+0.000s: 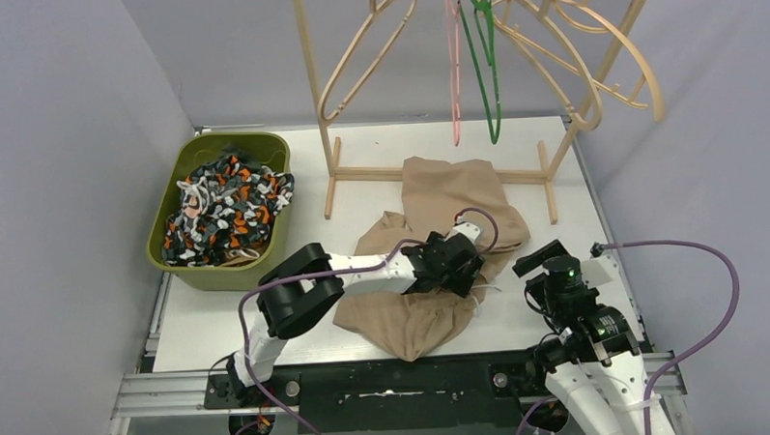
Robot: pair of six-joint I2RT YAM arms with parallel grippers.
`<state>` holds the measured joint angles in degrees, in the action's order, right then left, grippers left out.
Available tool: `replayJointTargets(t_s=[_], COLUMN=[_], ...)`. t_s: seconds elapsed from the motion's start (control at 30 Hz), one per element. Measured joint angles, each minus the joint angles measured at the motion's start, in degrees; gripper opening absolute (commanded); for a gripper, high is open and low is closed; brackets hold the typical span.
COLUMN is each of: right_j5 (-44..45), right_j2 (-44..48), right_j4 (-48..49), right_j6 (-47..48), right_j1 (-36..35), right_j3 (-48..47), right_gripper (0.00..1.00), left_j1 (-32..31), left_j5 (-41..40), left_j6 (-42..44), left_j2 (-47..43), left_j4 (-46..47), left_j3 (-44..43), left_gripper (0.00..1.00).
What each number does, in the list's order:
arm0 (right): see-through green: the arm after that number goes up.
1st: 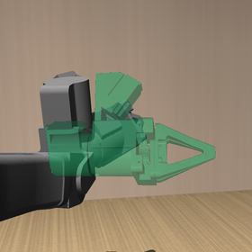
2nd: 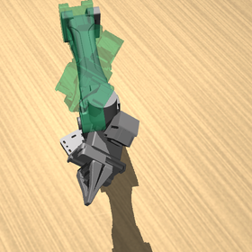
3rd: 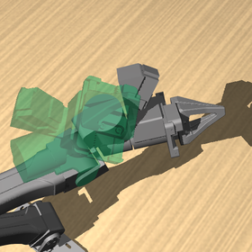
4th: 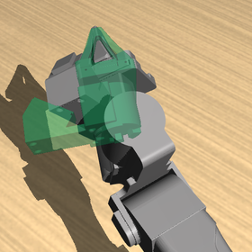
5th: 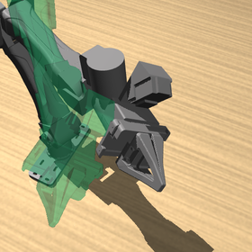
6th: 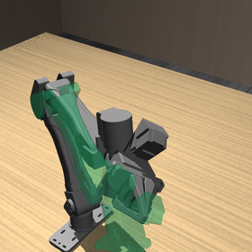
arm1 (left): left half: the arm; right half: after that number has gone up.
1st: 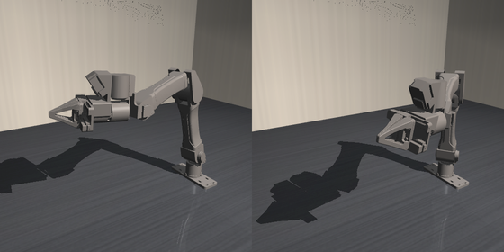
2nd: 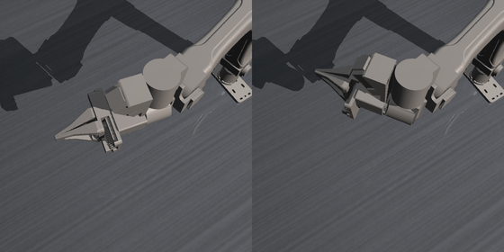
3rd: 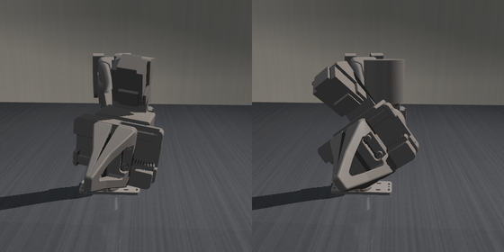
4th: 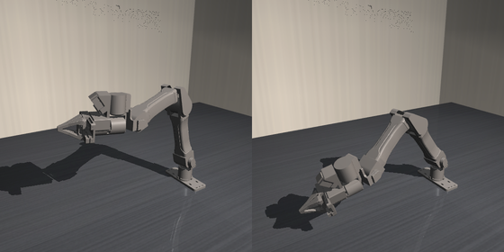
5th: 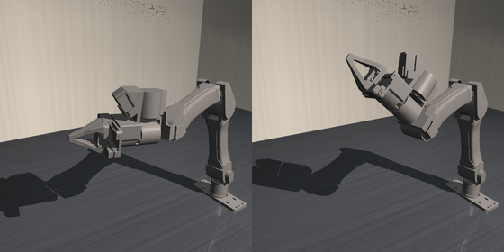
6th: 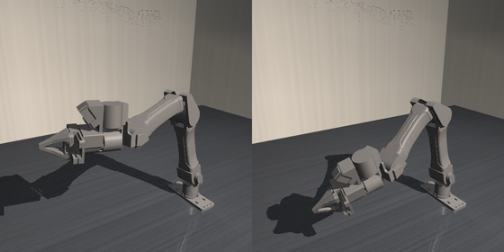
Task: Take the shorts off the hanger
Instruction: Pick up the shorts from the center of the board.
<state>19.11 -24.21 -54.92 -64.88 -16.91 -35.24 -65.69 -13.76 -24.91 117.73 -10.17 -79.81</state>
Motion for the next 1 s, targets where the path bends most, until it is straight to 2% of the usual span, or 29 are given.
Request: replayJointTargets(t_s=[0.1,0.13,0.23,0.37,0.57,0.73,1.0], right_j5=[-0.57,-0.74,-1.2,-1.57,-1.99,-2.08,-2.51], right_j2=[0.0,0.02,0.07,0.07,0.35,1.22,1.22], right_j4=[-0.11,-0.11,-0.07,-0.02,-0.02,0.02,0.33], right_j6=[-0.17,-0.15,-0.15,-0.15,-0.13,-0.15,-0.13], right_j1=[0.0,0.0,0.0,0.0,0.0,0.0,0.0], right_j3=[0.76,0.83,0.98,1.49,1.55,1.84,2.29], right_gripper=[0.86,0.86,0.85,0.85,0.85,0.85,0.84], left_j1=[-0.61,-0.83,-1.27,-0.39,-0.5,-2.27,1.9], left_j5=[-5.77,-7.3,-10.34,-11.32,-12.9,-19.82,-30.99], left_j6=[-2.36,-3.52,-5.35,-6.88,-10.49,-13.55,-13.51], left_j2=[3.21,3.34,3.06,1.22,-5.49,-20.7,-47.47], left_j4=[-1.42,-1.49,0.09,3.67,8.02,0.46,-10.62], left_j3=[-2.8,-2.71,-0.94,3.23,13.29,25.94,26.49], left_gripper=[0.83,0.76,0.39,0.0,0.0,0.0,0.0])
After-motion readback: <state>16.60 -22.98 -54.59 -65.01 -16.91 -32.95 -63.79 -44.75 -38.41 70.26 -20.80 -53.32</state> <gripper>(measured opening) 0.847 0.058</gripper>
